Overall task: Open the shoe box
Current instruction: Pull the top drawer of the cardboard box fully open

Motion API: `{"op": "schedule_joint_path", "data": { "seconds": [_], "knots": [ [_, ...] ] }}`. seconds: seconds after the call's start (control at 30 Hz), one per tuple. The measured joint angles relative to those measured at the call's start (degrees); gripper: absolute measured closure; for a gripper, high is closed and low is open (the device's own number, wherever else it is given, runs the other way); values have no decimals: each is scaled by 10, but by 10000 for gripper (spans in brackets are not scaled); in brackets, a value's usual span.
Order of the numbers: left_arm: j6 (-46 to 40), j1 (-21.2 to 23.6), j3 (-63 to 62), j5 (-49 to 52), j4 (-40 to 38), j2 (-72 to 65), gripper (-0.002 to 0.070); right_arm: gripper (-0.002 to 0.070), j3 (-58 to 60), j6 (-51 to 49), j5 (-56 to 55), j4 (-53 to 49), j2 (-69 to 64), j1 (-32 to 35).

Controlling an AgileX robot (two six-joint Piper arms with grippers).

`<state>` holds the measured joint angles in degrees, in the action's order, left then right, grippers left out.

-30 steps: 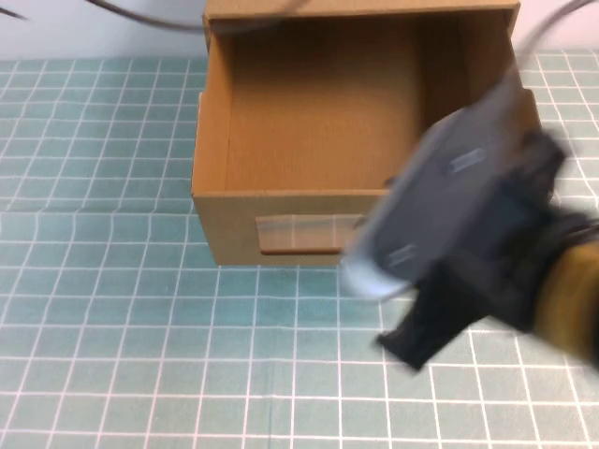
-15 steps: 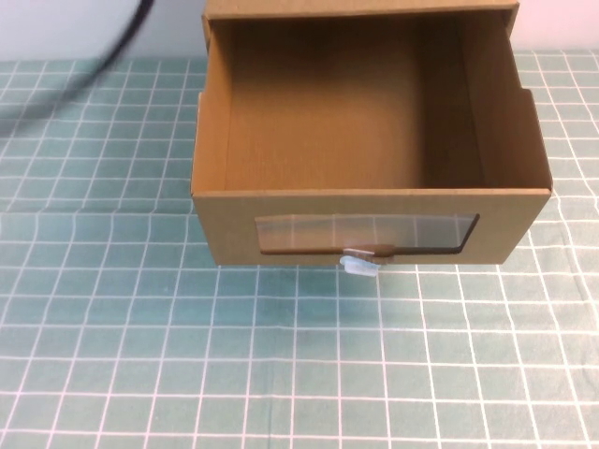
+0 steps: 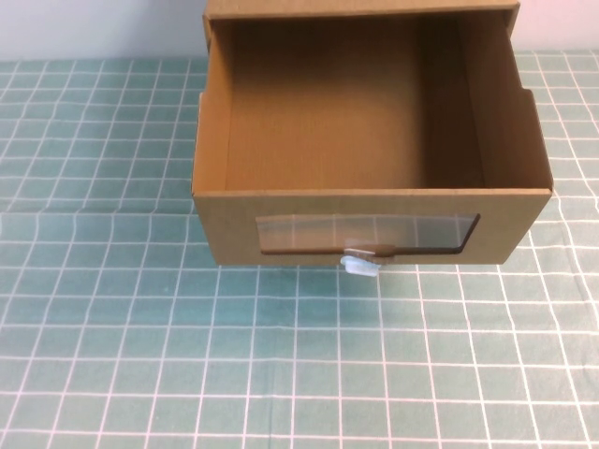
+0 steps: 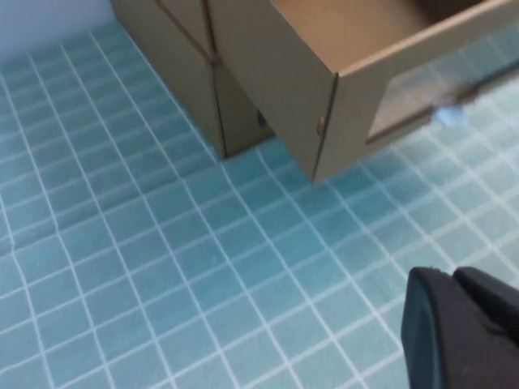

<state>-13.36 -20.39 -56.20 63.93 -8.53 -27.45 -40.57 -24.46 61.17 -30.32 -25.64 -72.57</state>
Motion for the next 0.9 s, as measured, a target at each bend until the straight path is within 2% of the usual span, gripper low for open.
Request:
{"op": "schedule_joint_path", "data": {
  "seconds": [0.17, 0.3, 0.9],
  "knots": [
    [21, 0, 110, -88, 0, 112, 680, 689, 26, 0, 2, 9, 0, 0],
    [25, 0, 148, -136, 0, 144, 680, 689, 34, 0, 3, 18, 0, 0],
    [26, 0, 159, -149, 0, 147, 680, 689, 35, 0, 3, 31, 1, 0]
  ]
}}
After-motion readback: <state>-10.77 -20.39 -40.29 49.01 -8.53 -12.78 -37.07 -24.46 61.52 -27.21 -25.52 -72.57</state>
